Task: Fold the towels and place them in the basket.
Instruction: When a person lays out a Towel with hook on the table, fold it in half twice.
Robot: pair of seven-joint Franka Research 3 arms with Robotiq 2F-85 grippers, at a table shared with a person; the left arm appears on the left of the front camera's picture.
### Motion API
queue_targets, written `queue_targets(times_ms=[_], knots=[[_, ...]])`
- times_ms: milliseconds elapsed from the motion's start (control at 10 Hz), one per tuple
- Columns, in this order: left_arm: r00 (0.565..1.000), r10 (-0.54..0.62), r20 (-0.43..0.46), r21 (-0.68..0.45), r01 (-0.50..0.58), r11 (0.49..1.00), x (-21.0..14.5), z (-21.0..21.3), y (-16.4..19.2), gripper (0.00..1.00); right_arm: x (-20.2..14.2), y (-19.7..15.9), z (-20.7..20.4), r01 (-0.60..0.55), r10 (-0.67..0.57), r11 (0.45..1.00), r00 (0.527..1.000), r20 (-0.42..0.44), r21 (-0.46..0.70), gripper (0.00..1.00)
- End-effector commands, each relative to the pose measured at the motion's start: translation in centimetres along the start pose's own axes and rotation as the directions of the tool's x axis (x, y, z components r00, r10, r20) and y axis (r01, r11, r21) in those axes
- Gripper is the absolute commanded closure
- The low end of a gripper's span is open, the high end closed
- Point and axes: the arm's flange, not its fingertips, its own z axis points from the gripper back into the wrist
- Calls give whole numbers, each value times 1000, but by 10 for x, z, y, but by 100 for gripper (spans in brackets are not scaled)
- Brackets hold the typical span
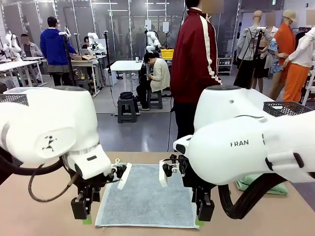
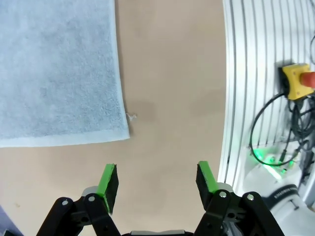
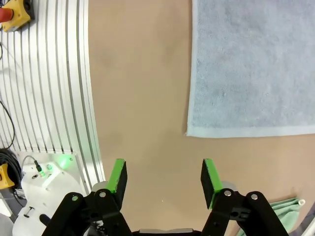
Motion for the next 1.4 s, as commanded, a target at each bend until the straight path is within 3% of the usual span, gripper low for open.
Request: queue_targets(times_ms=[0, 500, 900, 1000, 1200, 1300], knots=[[999, 36, 0, 50, -36, 998, 2, -27, -5, 19, -1, -1, -21, 17, -17, 1000, 1000, 25, -2, 24], [996, 89, 22, 112, -90, 990, -4, -68, 12, 19, -18, -9, -60, 26, -26, 1000, 1000, -1, 7, 24], [995, 96, 29, 77, -98, 992, -16, -89, 28, 19, -23, -17, -86, 27, -27, 1000, 999, -33, 8, 24], [996, 75, 44, 84, -79, 993, -18, -90, 29, 0, -23, -18, -88, 30, -30, 1000, 999, -35, 5, 24], [997, 66, 34, 103, -70, 992, -19, -89, 31, 0, -24, -19, -88, 18, -17, 1000, 999, -27, 9, 24], [995, 96, 30, 60, -98, 993, -17, -88, 24, 0, -12, -28, -82, 33, -32, 999, 999, -33, 30, 24]])
